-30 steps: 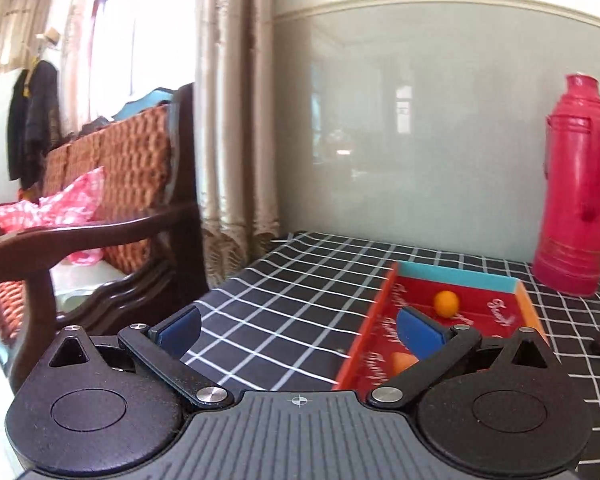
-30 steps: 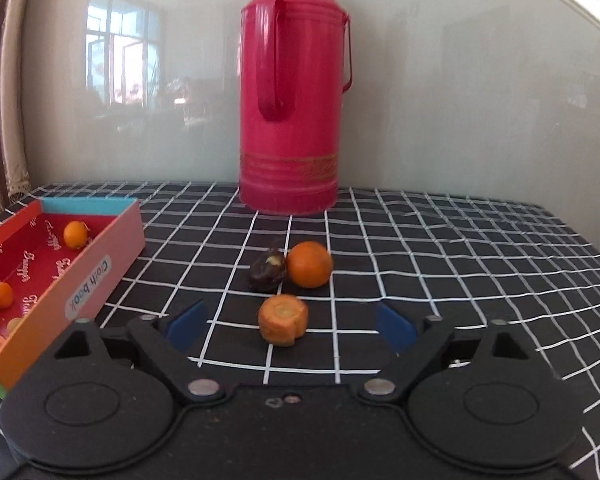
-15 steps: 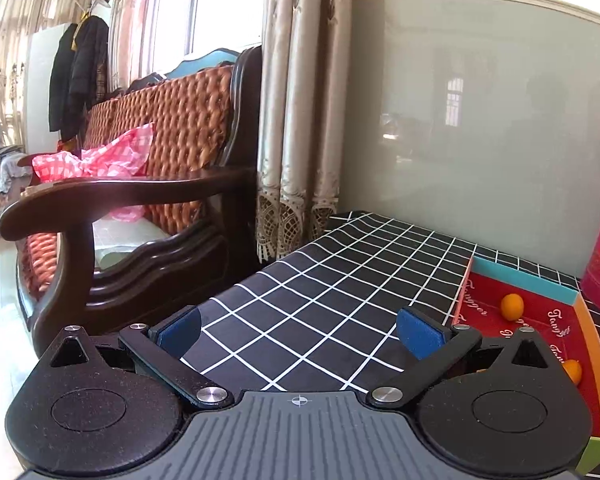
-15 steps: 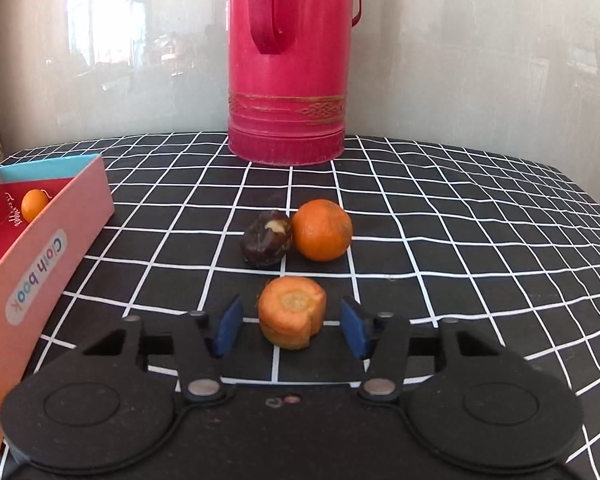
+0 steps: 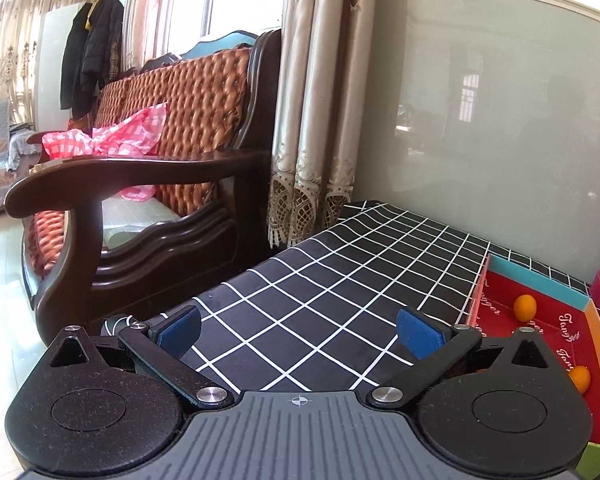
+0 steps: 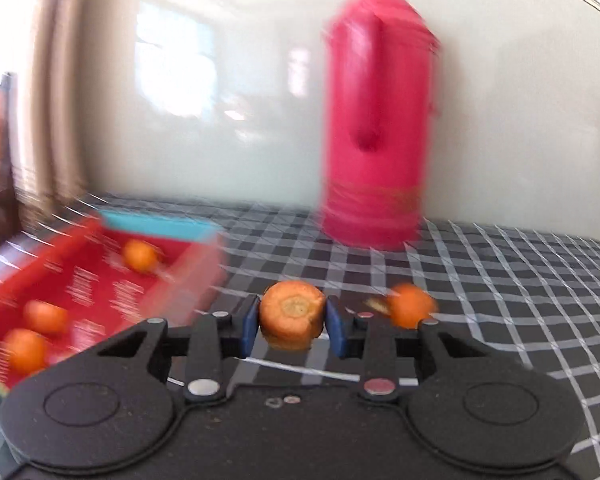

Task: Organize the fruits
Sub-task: 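Carry the orange chunk into the red box and open the right tool, then move the left tool toward the dark brown fruit beside the orange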

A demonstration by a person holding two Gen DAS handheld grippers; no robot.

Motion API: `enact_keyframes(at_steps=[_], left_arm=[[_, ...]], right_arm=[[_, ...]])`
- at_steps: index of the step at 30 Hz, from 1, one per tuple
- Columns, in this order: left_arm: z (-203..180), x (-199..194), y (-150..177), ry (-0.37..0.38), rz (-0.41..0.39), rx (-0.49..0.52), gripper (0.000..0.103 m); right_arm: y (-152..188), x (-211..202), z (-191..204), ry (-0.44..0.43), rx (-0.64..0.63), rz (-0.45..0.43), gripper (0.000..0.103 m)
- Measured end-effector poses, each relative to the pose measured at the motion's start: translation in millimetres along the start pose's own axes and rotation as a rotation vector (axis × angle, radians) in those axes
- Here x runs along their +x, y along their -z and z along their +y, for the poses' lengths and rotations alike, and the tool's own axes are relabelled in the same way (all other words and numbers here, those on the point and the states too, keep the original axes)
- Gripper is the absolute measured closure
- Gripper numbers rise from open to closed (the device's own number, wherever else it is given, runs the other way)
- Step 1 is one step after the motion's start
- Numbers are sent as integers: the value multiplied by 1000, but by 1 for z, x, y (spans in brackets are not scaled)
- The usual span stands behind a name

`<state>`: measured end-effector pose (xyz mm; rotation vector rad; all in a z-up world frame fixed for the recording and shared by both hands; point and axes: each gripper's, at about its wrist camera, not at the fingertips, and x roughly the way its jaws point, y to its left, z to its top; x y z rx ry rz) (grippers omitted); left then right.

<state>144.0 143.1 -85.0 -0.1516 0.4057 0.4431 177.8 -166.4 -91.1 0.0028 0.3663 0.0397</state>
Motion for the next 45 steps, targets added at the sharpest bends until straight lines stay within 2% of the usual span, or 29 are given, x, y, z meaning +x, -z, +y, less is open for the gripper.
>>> enact_keyframes(at_steps=[5,10,15,20,22,25,28,33,37,40,45], left_arm=[[2,-1,1,-14,-6,16,0],[10,0,0,-31,-4,9,0],[18,2,-1,-49,1,5,0],[26,3,-2,-62,3,-15,0],[26,5,-3,-60,9,-23,0],[21,5,-2,-45,16,-20,0],[11,3,-1,-26,11,0,0],[-11,-5,2,18,-8,38,0],[-38,-15,6,88,-32,87,0],[-64,-22,10,154,-46,136,0],[-109,-38,21,275,-79,218,0]], right_arm=[[0,-11,39,-146,-105,-38,76],[3,-9,72,-210,-187,-18,76],[7,-6,96,-236,-233,3,75],[9,-10,102,-207,-245,-19,57],[7,-13,98,-185,-228,-39,37],[2,-19,87,-150,-202,-68,34],[-1,-21,72,-92,-164,-84,27],[-5,-26,38,58,-83,-109,21],[-4,-30,6,270,-25,-134,8],[-3,-32,-21,422,10,-116,7],[4,-39,-66,613,81,-91,6]])
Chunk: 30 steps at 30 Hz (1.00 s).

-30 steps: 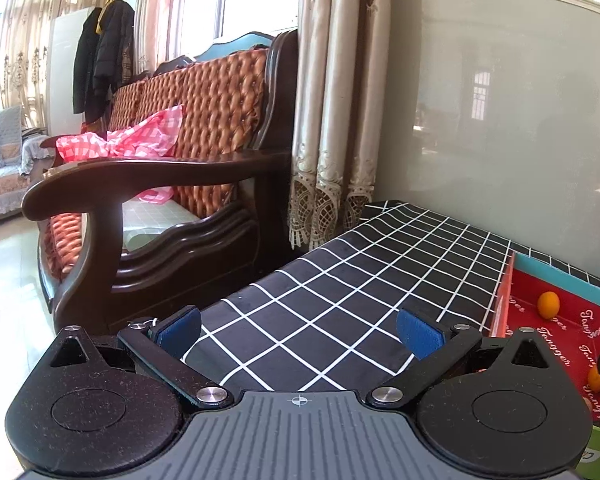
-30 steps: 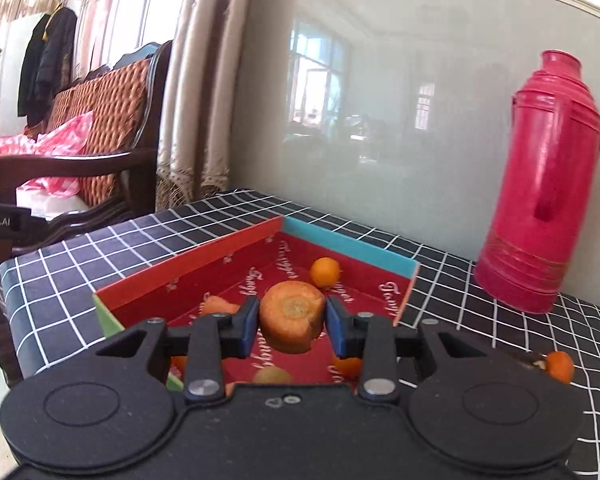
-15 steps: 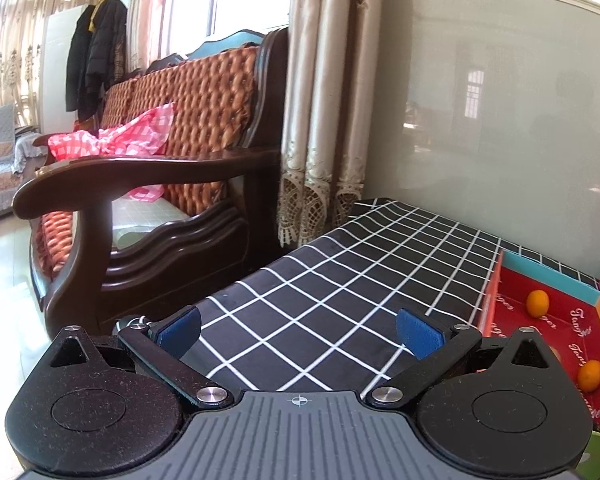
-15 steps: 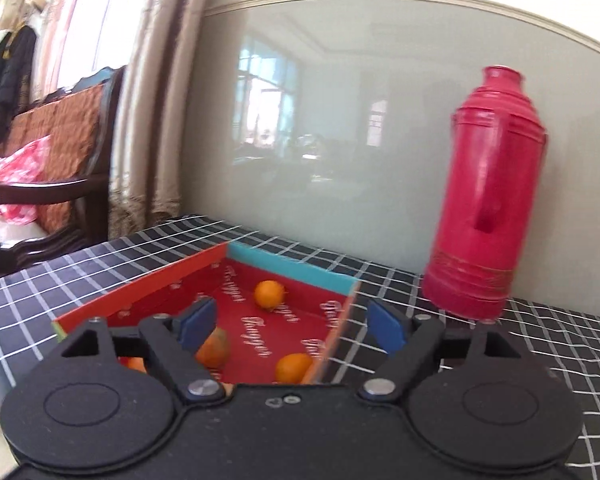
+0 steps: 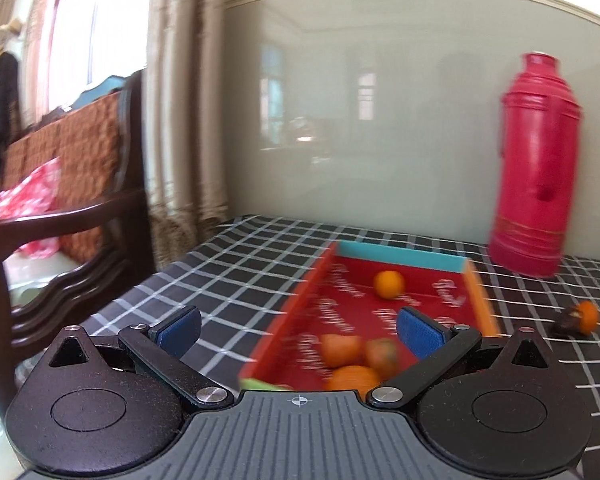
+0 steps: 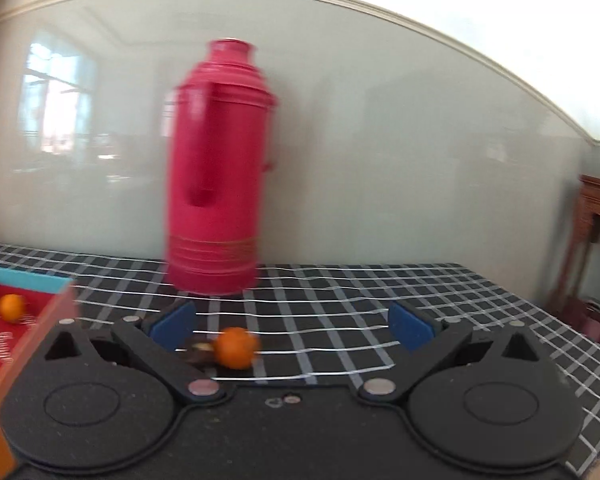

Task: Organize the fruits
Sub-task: 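Move the left tool toward the dark brown fruit beside the orange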

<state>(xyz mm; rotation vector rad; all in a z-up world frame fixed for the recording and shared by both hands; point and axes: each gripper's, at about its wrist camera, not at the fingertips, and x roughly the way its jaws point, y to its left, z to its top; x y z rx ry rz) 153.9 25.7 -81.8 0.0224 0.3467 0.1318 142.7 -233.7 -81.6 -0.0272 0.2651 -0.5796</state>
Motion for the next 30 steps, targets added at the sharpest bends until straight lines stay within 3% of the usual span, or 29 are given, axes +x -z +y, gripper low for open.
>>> enact_keyframes(at_steps=[10,15,21,30], left_arm=[[-103,-1,-1,259,1,213,0],[-153,5,-2,355,10,316,0],[-193,23,-2,398,43,386,0],[-217,47,1,415,66,479,1]], right_arm=[[15,21,-61,213,26,98,6],[23,28,-85,244,40,132,6],[23,29,-102,259,88,147,6],[21,29,-101,217,105,151,6]])
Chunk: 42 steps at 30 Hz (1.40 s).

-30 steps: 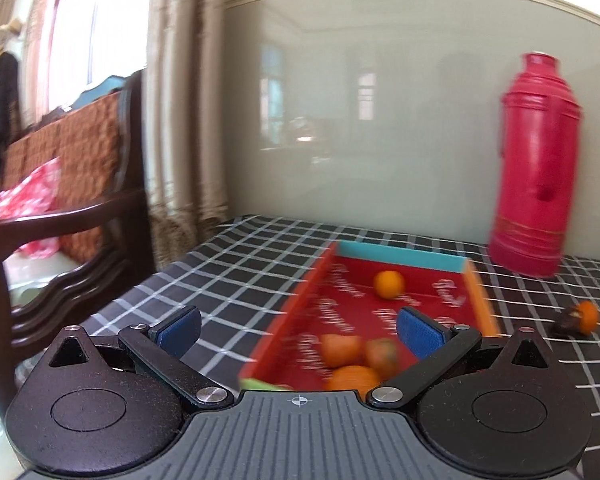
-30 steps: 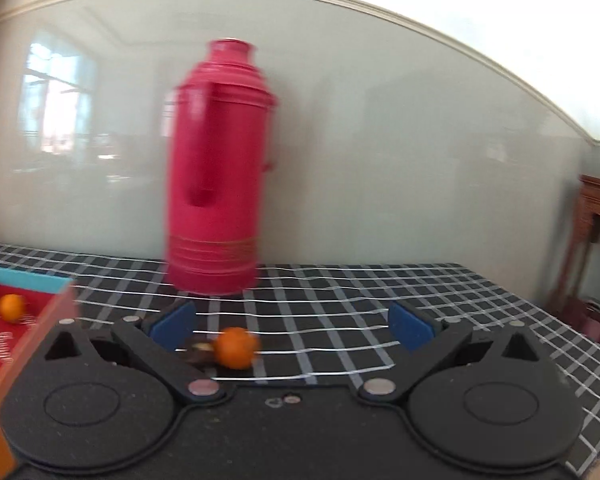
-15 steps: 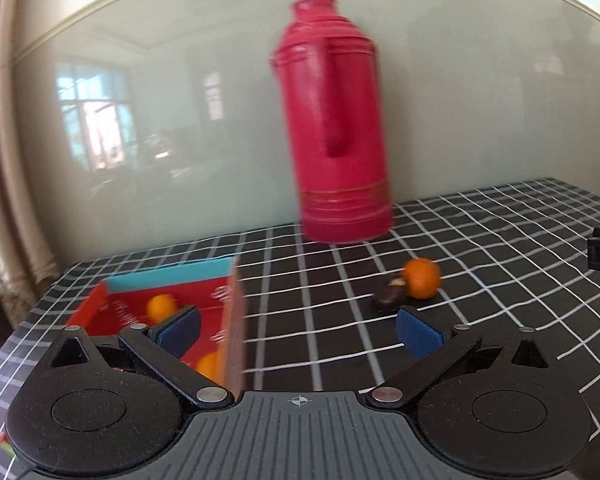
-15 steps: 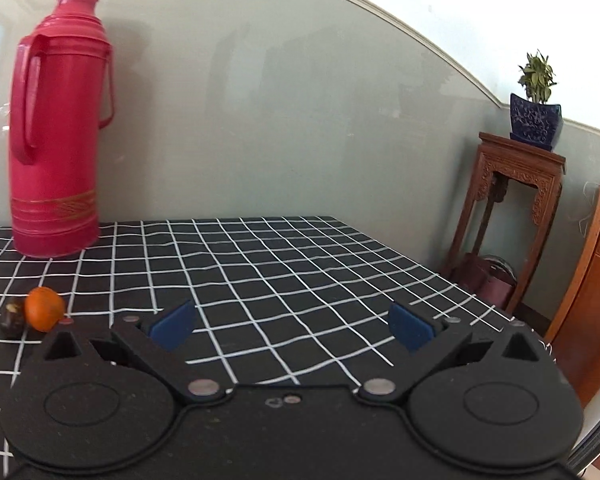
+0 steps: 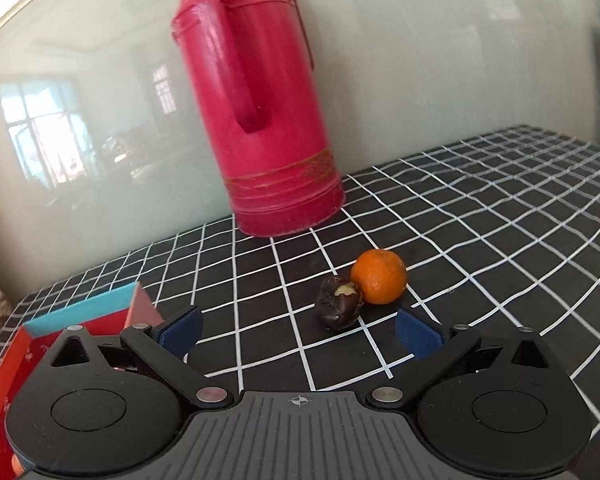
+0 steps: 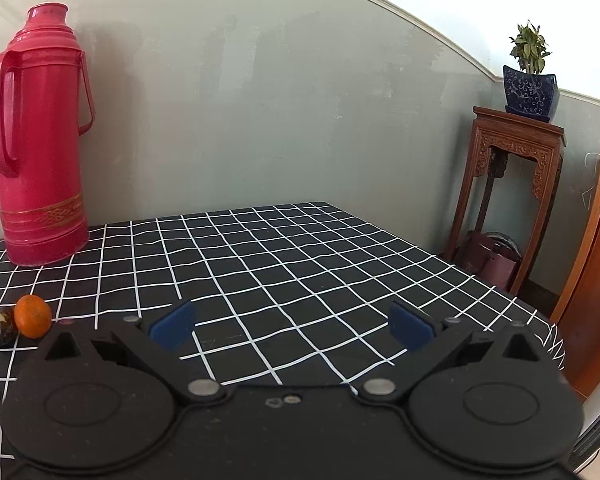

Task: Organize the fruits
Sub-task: 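Move the left tool toward the dark brown fruit beside the orange, then grasp the dark brown fruit with the left tool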

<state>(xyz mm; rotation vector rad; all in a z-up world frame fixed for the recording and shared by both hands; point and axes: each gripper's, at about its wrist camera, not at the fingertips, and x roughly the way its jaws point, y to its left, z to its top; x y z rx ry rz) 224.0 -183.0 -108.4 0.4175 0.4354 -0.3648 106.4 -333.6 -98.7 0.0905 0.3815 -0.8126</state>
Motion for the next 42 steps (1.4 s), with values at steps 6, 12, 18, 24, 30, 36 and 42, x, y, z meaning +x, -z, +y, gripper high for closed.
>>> enact_keyframes(at_steps=[6,12,18,24,30,36,42], left_arm=[[-8,21,-3,10,20,41,8],[-17,42,-6,15,43,61,11],[-22,53,-8,25,50,65,13],[-25,51,-8,50,37,66,29],[-34,46,-5,72,23,103,62],[-35,43,-3,62,12,114,72],[-39,45,-1,20,32,147,73]], right_arm=[[-1,4,-5,4,23,13,6],[-1,10,-8,26,28,32,6],[0,12,-10,25,33,40,6],[-1,13,-10,16,38,45,6],[-1,12,-9,7,31,40,6],[-1,12,-13,-7,40,45,6],[-1,13,-15,-26,37,49,6]])
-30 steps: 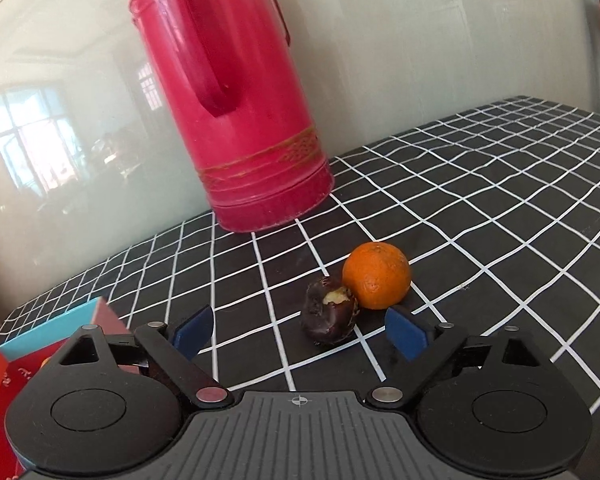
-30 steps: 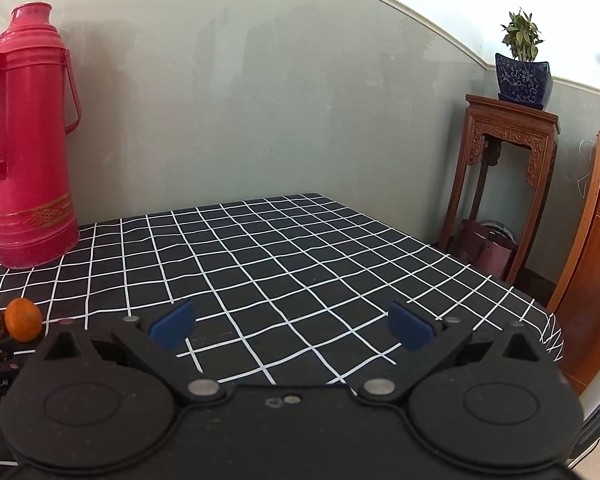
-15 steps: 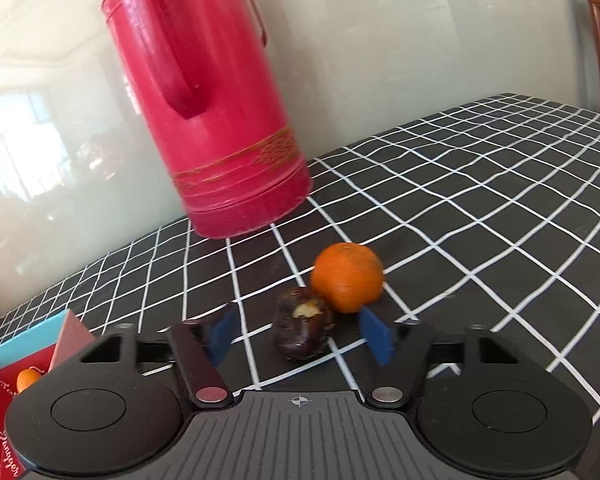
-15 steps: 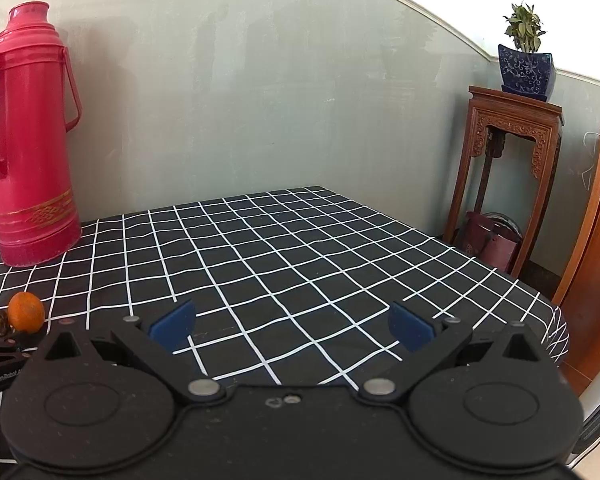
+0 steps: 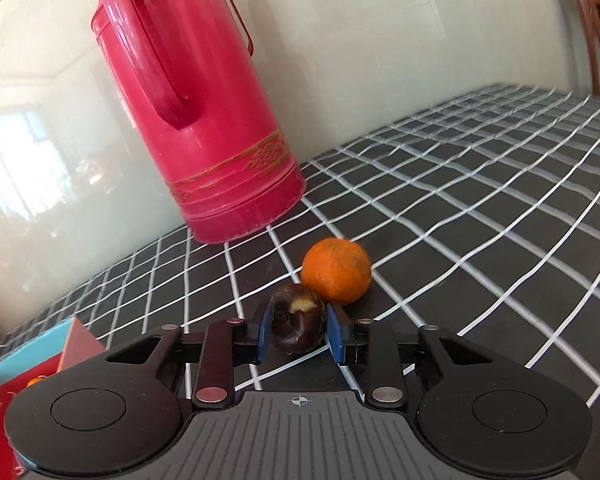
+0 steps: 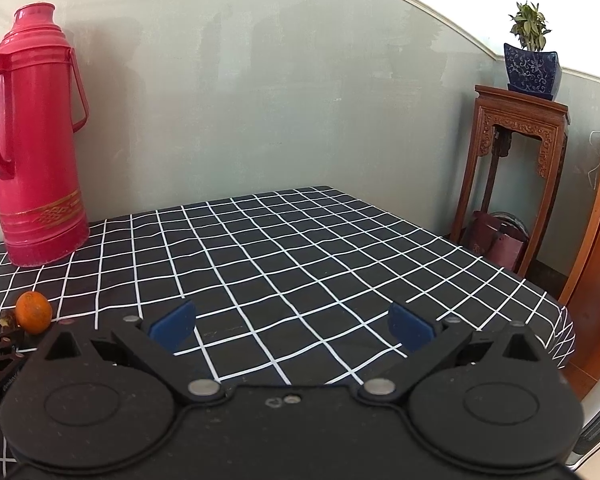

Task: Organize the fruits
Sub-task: 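Grasp the dark brown fruit with the left tool, then carry the dark brown fruit into the red box and open the left tool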

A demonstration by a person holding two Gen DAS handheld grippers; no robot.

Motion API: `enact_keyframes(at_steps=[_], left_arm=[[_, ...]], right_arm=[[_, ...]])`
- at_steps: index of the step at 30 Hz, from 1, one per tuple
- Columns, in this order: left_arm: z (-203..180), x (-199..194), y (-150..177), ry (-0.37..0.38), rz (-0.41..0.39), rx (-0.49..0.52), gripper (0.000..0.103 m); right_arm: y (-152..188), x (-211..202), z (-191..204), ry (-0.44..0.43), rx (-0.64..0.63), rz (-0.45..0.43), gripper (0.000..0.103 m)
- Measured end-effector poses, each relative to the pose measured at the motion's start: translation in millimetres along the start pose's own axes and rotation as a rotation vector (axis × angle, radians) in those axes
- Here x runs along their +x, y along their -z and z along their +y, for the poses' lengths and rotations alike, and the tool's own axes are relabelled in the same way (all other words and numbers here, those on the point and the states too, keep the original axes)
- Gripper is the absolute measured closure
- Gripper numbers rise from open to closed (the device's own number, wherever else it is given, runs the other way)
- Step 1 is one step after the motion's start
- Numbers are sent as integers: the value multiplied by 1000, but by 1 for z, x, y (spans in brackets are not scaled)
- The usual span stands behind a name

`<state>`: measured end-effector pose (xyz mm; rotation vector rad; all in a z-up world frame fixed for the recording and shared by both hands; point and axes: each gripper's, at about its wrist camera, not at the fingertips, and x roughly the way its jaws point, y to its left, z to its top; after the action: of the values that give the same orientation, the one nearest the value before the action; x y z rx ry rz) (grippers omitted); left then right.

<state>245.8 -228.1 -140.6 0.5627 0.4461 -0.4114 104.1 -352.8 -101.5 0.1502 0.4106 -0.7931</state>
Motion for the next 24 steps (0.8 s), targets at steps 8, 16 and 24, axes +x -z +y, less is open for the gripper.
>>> enact_keyframes(at_steps=[8,16,24], left_arm=[[6,4,-4,-4,12,-38,73],[6,-9,0,-46,-39,-48,75],[19,-62,4,-105,-130,-71,75]], right_arm=[[1,-1,-1,-6,-6,-9,6],[1,-4,-1,-11,-14,-23,6],[3,-12,5,-50,-33,-42,6]])
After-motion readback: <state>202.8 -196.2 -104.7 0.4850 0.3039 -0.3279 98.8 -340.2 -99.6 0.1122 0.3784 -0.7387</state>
